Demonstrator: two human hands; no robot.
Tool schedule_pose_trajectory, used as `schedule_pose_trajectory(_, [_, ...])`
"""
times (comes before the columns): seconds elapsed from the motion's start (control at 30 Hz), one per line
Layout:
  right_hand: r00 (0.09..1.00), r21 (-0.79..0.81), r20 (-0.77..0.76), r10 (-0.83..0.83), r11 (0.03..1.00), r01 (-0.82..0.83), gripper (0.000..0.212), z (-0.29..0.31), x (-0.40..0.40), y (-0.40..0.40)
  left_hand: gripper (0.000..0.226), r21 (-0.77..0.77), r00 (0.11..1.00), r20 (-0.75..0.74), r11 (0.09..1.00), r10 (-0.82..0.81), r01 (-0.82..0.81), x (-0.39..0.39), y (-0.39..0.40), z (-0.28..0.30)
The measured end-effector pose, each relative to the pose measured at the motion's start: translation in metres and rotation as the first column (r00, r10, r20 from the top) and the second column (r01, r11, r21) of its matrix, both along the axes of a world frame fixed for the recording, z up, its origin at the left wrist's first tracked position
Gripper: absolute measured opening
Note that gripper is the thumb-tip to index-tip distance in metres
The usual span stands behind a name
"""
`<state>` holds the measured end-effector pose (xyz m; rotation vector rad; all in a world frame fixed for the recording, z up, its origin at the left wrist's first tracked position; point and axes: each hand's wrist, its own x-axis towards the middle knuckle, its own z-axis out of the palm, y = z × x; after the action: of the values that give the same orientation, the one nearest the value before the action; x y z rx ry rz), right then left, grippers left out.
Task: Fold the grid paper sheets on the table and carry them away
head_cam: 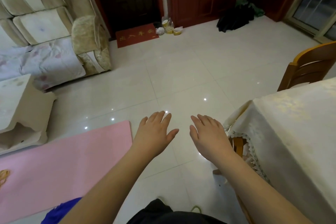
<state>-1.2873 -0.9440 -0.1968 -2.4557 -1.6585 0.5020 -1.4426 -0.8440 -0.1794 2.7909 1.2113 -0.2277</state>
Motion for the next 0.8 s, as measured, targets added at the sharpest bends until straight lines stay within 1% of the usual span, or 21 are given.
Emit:
schedule_pose_trajectory(0.2, [0.997, -0.032, 0.072, -0.015, 0.999, 0.017, 0.060, -0.009, 0.018, 0.069, 0.066, -0.008, 0.998, 0.002, 0.998, -0.058, 0.058, 0.030, 0.074, -0.014])
schedule_pose_trajectory(0.3, [0.987, -0.042, 0.159, -0.022, 0.999, 0.029, 0.078, -0.015, 0.025, 0.116, 0.066, -0.003, 0.997, 0.009, 0.997, -0.083, 0.083, 0.041, 0.123, -0.022])
schedule_pose_trajectory(0.33, [0.983, -0.034, 0.183, -0.032, 0.999, 0.039, 0.076, -0.016, 0.027, 0.132, 0.066, 0.000, 0.995, 0.000, 0.995, -0.104, 0.104, 0.044, 0.138, -0.022])
schedule_pose_trajectory(0.37, [0.979, -0.025, 0.200, -0.045, 0.998, 0.051, 0.070, -0.016, 0.030, 0.148, 0.065, 0.018, 0.992, -0.006, 0.992, -0.129, 0.129, 0.047, 0.153, -0.022])
schedule_pose_trajectory(0.47, [0.971, -0.023, 0.207, -0.123, 0.991, 0.130, 0.057, -0.010, 0.039, 0.191, 0.064, 0.049, 0.980, -0.022, 0.978, -0.200, 0.201, 0.055, 0.194, -0.017])
schedule_pose_trajectory(0.6, [0.962, -0.020, 0.230, -0.149, 0.987, 0.158, 0.055, -0.008, 0.055, 0.231, 0.064, 0.047, 0.970, -0.032, 0.969, -0.240, 0.241, 0.076, 0.251, -0.019])
schedule_pose_trajectory(0.73, [0.951, 0.009, 0.224, -0.213, 0.976, 0.216, 0.058, -0.006, 0.089, 0.263, 0.065, 0.036, 0.956, -0.013, 0.955, -0.293, 0.294, 0.113, 0.284, -0.024])
schedule_pose_trajectory(0.8, [0.957, -0.037, 0.222, -0.189, 0.979, 0.202, 0.054, -0.003, 0.113, 0.280, 0.065, 0.022, 0.945, -0.003, 0.945, -0.327, 0.327, 0.138, 0.299, -0.028])
